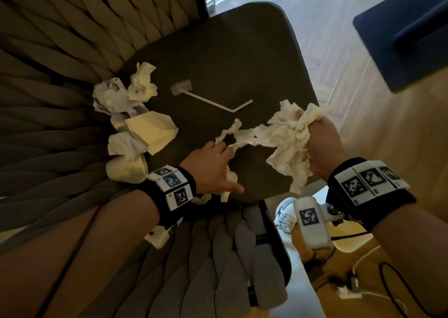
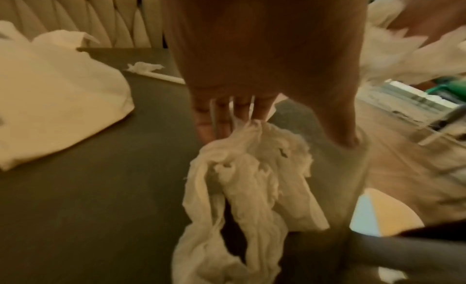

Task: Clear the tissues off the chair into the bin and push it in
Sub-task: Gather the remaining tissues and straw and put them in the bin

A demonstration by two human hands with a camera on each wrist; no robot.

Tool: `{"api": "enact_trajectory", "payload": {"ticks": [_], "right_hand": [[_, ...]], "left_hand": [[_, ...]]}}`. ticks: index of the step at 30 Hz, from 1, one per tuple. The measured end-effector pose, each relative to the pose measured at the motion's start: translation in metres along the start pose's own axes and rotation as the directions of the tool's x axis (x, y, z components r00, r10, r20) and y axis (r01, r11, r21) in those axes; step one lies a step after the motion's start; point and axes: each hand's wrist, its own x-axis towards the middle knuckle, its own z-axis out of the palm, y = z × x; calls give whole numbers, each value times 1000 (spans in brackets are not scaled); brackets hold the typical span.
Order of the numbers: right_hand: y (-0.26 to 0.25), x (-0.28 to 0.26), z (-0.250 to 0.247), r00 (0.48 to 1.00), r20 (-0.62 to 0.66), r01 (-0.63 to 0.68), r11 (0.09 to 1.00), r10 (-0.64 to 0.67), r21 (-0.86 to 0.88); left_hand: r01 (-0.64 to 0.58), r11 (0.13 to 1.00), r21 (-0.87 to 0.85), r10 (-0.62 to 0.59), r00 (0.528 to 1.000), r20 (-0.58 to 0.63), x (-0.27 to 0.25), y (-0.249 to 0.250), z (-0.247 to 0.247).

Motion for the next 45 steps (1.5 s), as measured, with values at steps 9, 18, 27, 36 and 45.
{"api": "enact_trajectory", "payload": {"ticks": [9, 18, 27, 36, 45], "right_hand": [[41, 17, 0, 990, 113, -76, 995, 83, -65], [33, 11, -17, 964, 244, -176, 944, 108, 280], [33, 11, -33, 967, 247, -156, 914, 63, 375], [68, 26, -143, 977, -98, -103, 826, 188, 554], [177, 28, -307, 760, -521, -219, 908, 388, 356]], "left_hand": [[-29, 979, -204, 22, 999, -33, 0, -9, 0], [-219, 724, -654, -32, 937, -349, 5, 76, -73], [-230, 862, -451, -10, 883, -470, 41, 123, -59], [-238, 702, -671, 36, 953, -300, 57, 174, -56], [-65, 837, -544, -69, 973, -222, 98, 175, -46]]}}
